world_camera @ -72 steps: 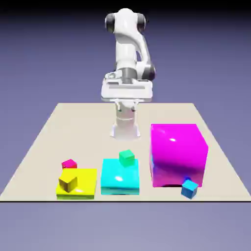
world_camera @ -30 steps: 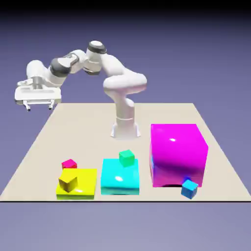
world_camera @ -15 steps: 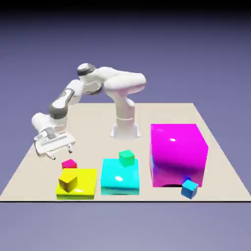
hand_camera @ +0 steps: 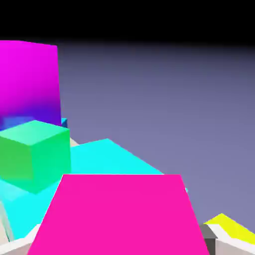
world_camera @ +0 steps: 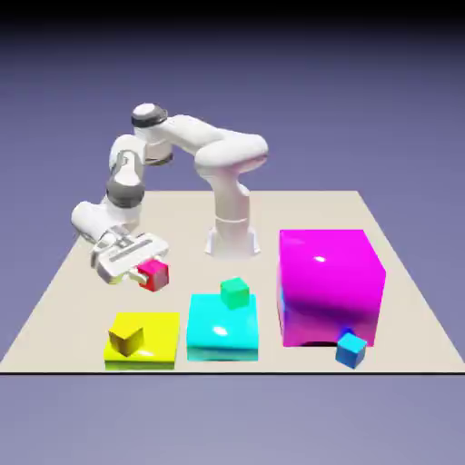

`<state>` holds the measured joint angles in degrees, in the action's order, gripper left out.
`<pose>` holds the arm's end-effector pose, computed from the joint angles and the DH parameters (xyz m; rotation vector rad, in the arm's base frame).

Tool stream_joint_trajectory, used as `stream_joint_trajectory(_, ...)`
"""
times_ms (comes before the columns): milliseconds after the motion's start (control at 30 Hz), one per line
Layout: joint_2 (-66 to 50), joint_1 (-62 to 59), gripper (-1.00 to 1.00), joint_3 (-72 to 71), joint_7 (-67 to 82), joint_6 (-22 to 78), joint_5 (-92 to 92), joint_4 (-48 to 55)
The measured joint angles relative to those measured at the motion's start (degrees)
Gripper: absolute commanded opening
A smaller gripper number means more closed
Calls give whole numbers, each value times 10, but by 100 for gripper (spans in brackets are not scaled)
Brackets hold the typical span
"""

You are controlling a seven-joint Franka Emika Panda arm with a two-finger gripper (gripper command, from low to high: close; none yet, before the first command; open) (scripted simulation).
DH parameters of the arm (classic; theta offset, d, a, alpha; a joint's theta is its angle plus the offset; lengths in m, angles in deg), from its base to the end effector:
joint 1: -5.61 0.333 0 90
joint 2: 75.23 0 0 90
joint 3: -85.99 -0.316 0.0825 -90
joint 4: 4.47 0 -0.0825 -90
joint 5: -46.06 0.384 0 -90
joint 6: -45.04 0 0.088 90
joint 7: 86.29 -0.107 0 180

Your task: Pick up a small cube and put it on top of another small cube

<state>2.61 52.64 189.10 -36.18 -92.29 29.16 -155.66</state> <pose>0.3416 -0.2040 0.2199 -1.9892 -0.3354 -0.8489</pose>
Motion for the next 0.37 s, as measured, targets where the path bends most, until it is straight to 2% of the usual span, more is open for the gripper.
stream_joint_trajectory(133, -50, 52, -100, -46, 2, -21, 59, -60)
stream_joint_trajectory(267, -47, 135, -100, 13, 14, -111, 41, -68)
stream_joint_trajectory(300, -46, 153, 100, 26, 16, -130, 38, -70)
stream_joint_trajectory(367, -46, 153, 100, 26, 16, -131, 38, -70)
